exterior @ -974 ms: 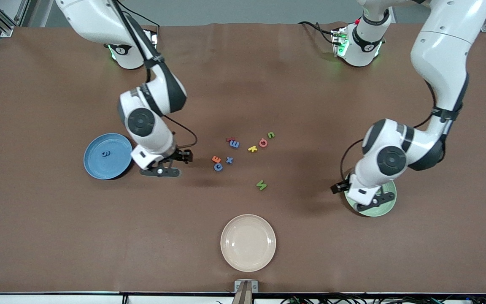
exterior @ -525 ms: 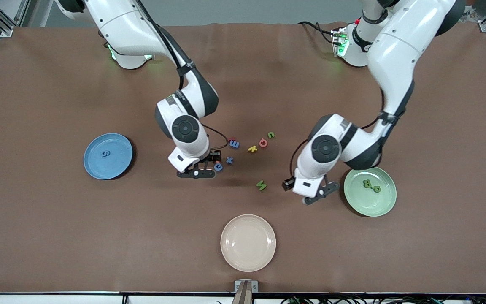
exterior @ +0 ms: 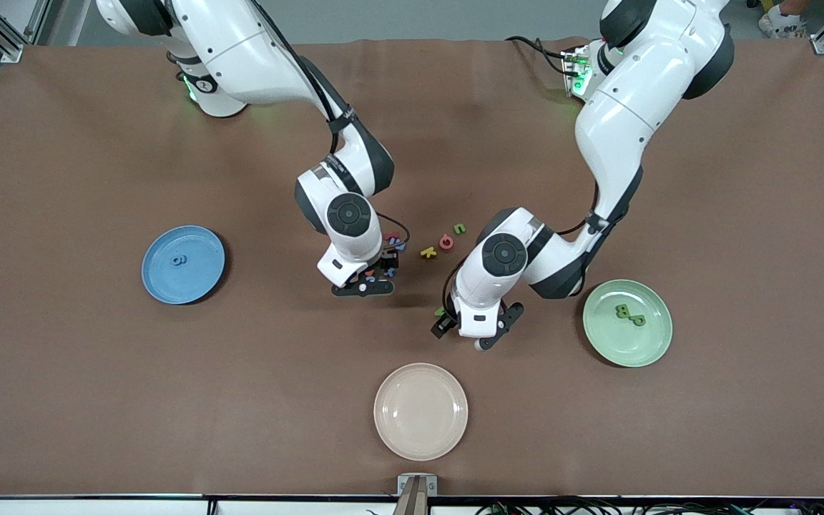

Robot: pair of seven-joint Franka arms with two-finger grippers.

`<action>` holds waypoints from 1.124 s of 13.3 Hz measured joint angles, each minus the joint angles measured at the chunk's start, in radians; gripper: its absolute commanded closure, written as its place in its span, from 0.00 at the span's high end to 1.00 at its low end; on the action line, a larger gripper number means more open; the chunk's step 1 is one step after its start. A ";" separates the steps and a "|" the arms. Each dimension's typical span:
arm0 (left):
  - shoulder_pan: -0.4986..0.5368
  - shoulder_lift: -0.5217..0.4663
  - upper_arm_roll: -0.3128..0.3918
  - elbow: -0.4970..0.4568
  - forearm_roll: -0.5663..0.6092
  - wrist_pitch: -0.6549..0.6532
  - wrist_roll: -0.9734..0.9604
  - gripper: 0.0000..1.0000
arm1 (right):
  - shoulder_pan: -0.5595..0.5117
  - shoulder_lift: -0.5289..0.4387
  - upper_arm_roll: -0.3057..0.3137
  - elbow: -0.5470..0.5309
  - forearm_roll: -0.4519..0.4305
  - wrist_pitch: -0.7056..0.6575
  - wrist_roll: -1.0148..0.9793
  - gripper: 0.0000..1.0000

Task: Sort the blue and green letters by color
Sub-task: 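Reach the green S with the left gripper while the right gripper reaches the blue c, then carry the green S to the green plate while the right gripper grasps the c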

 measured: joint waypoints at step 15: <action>-0.097 0.030 0.085 0.027 0.000 -0.005 -0.058 0.00 | -0.019 0.060 -0.005 0.054 0.001 0.018 0.000 0.64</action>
